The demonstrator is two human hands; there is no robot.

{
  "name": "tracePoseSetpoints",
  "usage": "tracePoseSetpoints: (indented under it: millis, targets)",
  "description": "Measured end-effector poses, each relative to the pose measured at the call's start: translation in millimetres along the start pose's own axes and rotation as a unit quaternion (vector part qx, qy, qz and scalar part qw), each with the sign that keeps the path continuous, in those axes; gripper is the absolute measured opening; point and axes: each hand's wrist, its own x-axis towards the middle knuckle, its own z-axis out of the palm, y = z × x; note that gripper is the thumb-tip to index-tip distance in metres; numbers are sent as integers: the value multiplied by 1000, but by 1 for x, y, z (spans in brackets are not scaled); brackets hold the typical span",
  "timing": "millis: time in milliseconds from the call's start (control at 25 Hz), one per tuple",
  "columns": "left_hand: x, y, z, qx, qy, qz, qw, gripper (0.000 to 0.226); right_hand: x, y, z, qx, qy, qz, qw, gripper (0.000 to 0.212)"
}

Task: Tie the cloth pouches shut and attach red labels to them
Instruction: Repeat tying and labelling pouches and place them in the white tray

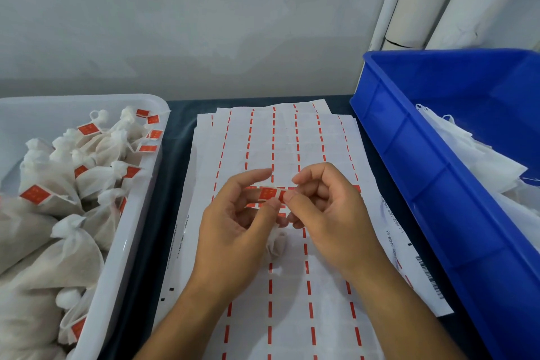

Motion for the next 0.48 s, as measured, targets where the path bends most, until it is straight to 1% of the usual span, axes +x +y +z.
tracePoseSetpoints:
  millis: [80,200,320,400,480]
  targets:
    - [0,0,0,-17,7,-6,1000,40,1,0,-1,-11,-7,22,1000,15]
    - [0,1,1,-18,6,0,1000,41,2,0,-6,-26,-42,54,997,8]
    - [-1,0,1,-11,-2,0,1000,40,2,-1,-8,-66,-73,18,995,6]
    - [-2,0,1,-3,-7,-2,1000,38,2,-3,-9,-92,-65,-24,993,6]
    - [-2,1,2,9,-17,-3,1000,37,2,-3,-9,-91,-48,-43,994,4]
